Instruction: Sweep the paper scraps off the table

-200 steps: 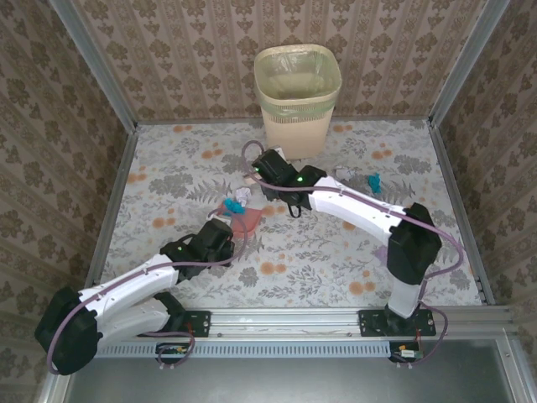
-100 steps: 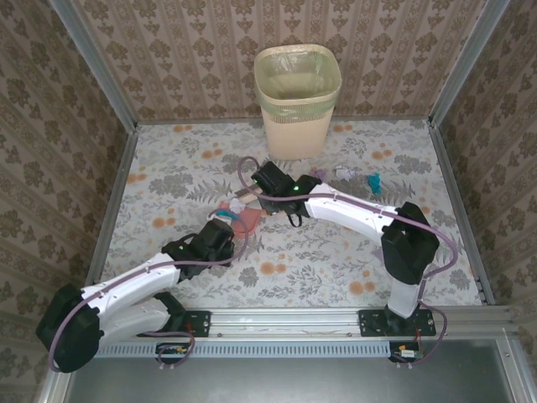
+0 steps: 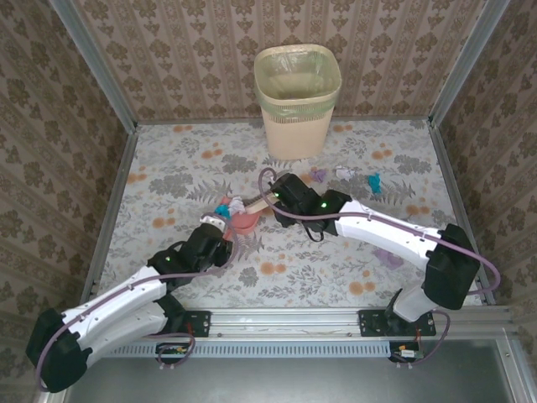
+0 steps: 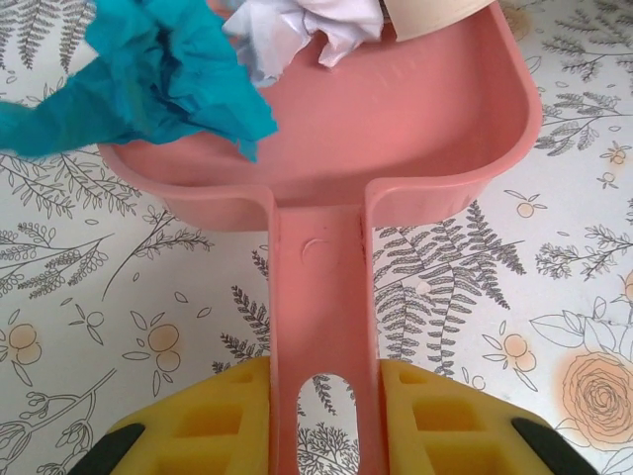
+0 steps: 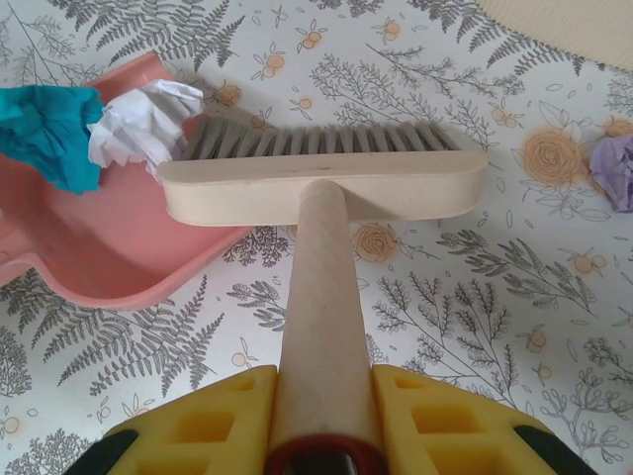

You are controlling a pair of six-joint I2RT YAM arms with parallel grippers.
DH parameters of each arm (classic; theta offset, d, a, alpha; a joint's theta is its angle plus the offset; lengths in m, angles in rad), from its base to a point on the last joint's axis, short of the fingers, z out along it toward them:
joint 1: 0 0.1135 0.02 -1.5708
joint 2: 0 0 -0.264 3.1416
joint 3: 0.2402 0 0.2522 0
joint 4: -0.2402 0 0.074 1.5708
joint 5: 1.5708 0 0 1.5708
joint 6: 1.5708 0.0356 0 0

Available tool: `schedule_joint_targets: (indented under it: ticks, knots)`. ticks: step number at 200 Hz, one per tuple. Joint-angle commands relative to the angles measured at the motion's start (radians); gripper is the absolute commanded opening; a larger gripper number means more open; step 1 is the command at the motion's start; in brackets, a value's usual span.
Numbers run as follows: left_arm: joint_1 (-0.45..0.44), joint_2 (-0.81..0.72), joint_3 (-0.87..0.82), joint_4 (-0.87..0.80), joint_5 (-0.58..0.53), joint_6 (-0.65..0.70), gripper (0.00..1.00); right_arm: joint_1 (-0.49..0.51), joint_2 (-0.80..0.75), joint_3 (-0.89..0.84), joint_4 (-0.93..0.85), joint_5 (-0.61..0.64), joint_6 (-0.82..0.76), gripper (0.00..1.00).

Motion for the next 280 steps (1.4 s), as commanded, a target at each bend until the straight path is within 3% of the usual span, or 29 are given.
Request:
schedule_joint_targets:
  ticks: [1,49,121,203,243,280]
  knots:
    - [-0.016,-0.017,-0.011,0.032,-0.014,0.032,0.00,0.005,-0.067,-0.038,0.062,-0.010,-0.008,0.00]
    - [-0.090,0.003,-0.004,0.053,-0.078,0.056,0.00,0.005,-0.181,-0.099,0.059,0.013,-0.011,0.00]
    - [-0.126,-0.015,-0.003,0.062,-0.117,0.069,0.00,-0.009,-0.344,-0.183,0.050,0.096,-0.036,0.00]
    - [-0.181,-0.089,0.011,0.057,-0.163,0.101,0.00,-0.097,-0.503,-0.342,0.108,0.196,0.109,0.00]
    - [-0.197,-0.106,0.090,-0.008,-0.173,0.095,0.00,-0.146,-0.622,-0.468,0.212,0.225,0.153,0.00]
    - [-0.197,-0.017,0.266,-0.115,-0.175,0.067,0.00,-0.187,-0.671,-0.580,0.311,0.268,0.184,0.00]
